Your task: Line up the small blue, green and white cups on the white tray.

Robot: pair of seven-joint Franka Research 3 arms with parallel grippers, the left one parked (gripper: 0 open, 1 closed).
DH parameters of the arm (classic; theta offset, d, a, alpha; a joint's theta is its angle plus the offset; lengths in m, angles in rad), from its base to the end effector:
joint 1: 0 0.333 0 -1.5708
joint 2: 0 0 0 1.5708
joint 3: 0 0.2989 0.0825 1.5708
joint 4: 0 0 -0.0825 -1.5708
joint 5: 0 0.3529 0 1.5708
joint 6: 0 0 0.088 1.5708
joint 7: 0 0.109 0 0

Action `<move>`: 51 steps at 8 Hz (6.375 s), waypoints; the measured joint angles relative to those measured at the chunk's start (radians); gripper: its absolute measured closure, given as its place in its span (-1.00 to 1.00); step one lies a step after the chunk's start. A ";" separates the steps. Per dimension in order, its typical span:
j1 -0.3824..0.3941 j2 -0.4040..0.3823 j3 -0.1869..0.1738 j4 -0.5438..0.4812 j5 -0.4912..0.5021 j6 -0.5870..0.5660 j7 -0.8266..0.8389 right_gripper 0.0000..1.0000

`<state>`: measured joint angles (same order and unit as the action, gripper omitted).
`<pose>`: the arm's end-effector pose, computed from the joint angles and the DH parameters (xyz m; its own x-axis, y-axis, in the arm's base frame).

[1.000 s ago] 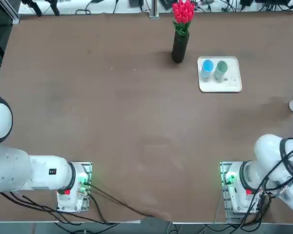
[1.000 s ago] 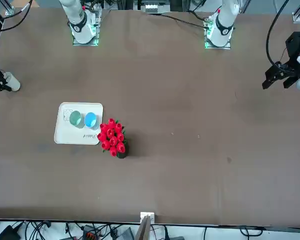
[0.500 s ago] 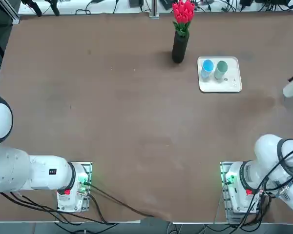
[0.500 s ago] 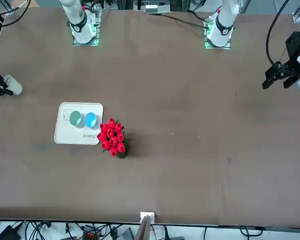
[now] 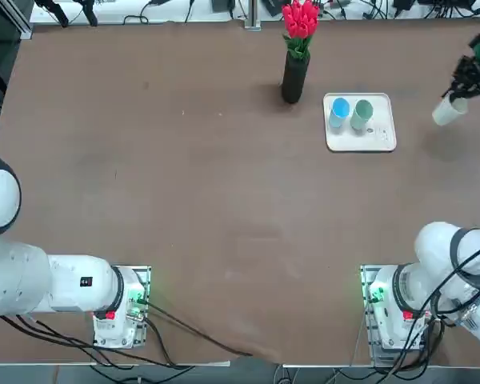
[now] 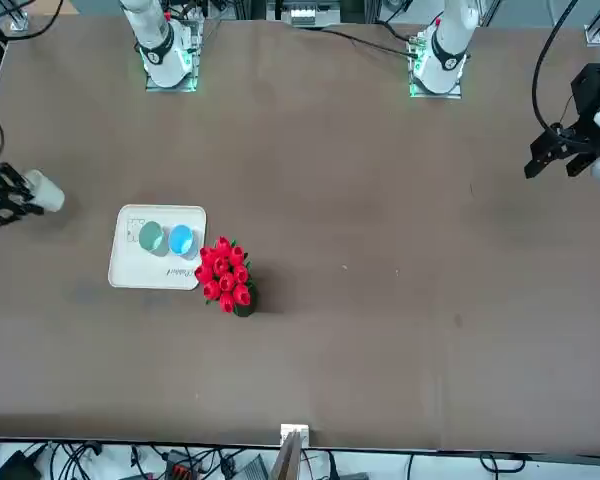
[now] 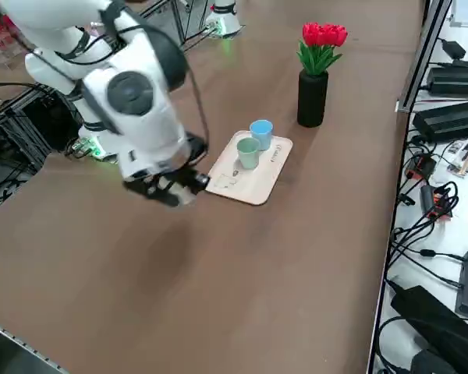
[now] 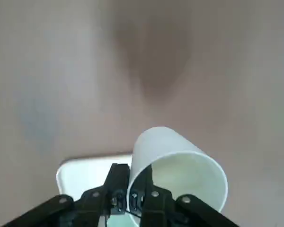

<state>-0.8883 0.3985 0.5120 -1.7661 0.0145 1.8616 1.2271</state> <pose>0.5335 -0.2332 0.3443 -0.0696 -0.9591 -0.2746 -0.9857 0.0237 0.1669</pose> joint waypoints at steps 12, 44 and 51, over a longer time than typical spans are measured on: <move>0.239 0.056 -0.002 -0.209 0.001 0.411 0.271 0.92; 0.897 -0.329 -0.574 0.226 0.030 -0.352 -1.439 -1.00; 0.881 -0.484 -0.516 0.079 -0.032 -0.262 -1.386 -1.00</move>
